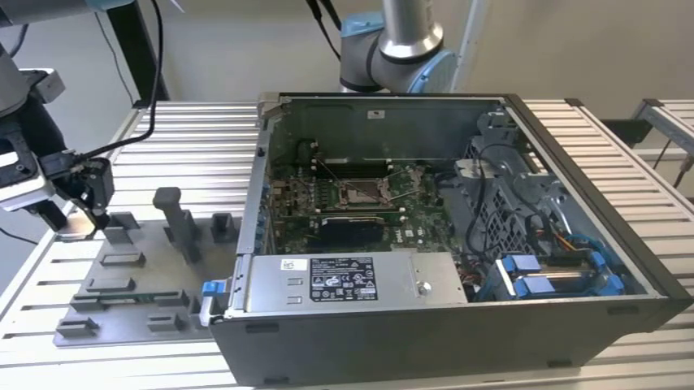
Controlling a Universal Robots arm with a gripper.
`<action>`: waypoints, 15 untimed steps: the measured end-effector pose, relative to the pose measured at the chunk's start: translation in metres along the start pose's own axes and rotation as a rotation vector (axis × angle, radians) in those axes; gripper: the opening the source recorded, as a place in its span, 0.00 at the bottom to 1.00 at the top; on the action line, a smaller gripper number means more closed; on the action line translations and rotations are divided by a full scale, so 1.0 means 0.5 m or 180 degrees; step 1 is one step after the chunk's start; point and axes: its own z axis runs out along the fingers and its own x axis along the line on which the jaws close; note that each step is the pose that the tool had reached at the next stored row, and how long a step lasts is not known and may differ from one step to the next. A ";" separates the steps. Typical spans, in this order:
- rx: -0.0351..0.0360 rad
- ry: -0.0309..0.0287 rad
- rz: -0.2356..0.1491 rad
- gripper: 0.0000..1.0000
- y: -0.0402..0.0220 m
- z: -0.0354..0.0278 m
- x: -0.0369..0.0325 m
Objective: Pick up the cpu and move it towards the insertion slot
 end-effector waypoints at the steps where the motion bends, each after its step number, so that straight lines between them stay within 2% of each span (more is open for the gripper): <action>1: 0.0000 0.0000 0.0000 0.00 0.000 -0.002 0.000; 15: 0.0001 0.0000 0.0000 0.00 0.001 -0.027 0.000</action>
